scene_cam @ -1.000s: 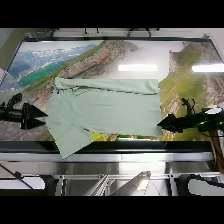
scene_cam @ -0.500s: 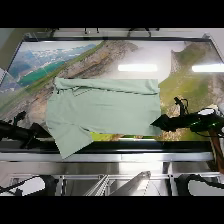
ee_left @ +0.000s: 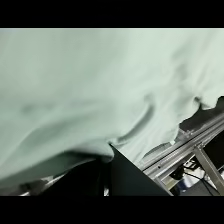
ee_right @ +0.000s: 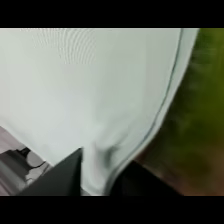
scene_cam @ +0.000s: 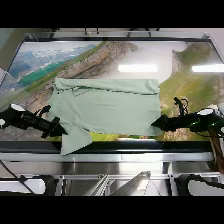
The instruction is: Fold the shirts.
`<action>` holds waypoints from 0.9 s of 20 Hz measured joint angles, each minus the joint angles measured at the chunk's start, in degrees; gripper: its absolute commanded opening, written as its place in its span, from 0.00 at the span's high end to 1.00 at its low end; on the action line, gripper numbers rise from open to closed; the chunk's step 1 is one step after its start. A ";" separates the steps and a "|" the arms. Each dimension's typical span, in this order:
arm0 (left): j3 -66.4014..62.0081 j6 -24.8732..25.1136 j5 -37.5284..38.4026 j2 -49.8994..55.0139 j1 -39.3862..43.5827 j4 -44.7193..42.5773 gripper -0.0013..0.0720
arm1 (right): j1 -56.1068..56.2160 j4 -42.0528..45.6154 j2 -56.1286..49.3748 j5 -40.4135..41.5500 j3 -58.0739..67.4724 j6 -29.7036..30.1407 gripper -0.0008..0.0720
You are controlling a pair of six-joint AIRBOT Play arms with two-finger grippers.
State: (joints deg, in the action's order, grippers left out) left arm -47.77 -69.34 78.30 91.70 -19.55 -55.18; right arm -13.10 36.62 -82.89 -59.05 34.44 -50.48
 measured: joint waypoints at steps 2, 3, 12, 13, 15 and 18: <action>-1.92 0.20 0.70 0.83 1.51 -1.20 0.98 | -0.07 0.48 0.00 0.59 -0.04 0.00 0.97; -2.32 0.22 0.90 0.70 1.81 -1.84 0.98 | -0.24 0.46 -0.02 0.46 -0.04 0.00 0.97; 0.13 0.61 4.42 -8.72 -6.34 -4.92 0.96 | -7.91 1.79 0.72 -4.33 -0.11 -0.02 0.97; 0.28 0.61 4.92 -9.75 -7.13 -4.48 0.96 | -8.90 1.95 0.81 -5.09 -0.11 -0.02 0.97; 0.42 0.72 5.49 -11.74 -7.96 -3.45 0.95 | -10.29 2.14 0.96 -6.95 -0.11 -0.02 0.97; -2.05 2.03 7.28 -13.77 -6.69 0.79 0.96 | -11.21 -3.08 1.11 -10.12 0.24 1.99 0.97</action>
State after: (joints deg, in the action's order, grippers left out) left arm -49.82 -67.31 85.58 77.93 -26.24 -54.39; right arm -24.32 33.54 -81.78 -69.17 34.68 -48.49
